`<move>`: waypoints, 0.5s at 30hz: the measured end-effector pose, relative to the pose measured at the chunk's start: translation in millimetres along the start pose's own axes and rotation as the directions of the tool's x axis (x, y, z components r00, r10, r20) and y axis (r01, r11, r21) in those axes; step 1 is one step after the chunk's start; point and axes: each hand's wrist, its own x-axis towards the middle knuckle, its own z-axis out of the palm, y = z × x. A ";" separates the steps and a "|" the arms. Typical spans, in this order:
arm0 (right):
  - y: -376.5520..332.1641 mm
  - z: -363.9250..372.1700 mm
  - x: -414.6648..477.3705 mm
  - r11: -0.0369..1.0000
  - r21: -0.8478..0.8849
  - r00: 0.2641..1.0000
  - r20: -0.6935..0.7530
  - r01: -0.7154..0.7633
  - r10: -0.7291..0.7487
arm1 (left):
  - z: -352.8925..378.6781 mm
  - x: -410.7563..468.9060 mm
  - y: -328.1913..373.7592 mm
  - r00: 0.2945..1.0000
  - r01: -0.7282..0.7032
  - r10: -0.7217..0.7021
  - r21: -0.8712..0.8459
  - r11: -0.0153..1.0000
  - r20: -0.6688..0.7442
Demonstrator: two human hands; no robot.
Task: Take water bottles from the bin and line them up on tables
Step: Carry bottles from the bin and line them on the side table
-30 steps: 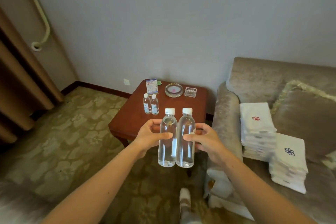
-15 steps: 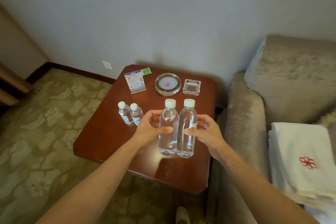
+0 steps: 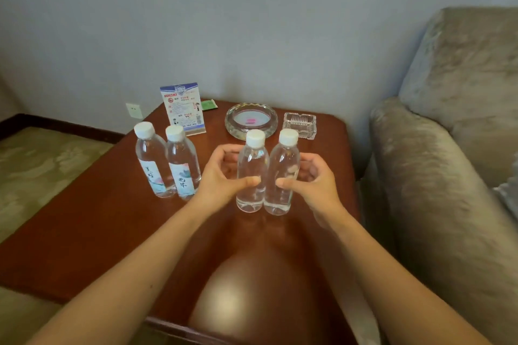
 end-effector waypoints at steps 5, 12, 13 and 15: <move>31.7 15.5 4.4 0.989 -0.006 0.988 -0.054 0.147 -0.147 | -5.6 4.4 -32.8 0.990 -0.140 0.140 0.005 0.990 -0.014; 39.1 29.1 -6.8 0.976 -0.052 0.971 -0.096 0.213 -0.217 | -12.2 8.5 -48.5 0.983 -0.176 0.175 0.009 0.984 0.051; 39.8 30.8 -9.6 0.975 -0.060 0.971 -0.093 0.214 -0.219 | -10.7 6.0 -51.1 0.983 -0.180 0.179 0.013 0.984 0.037; 42.8 33.8 -14.3 0.976 -0.057 0.972 -0.089 0.211 -0.216 | -6.7 1.1 -58.5 0.981 -0.192 0.192 0.014 0.981 -0.005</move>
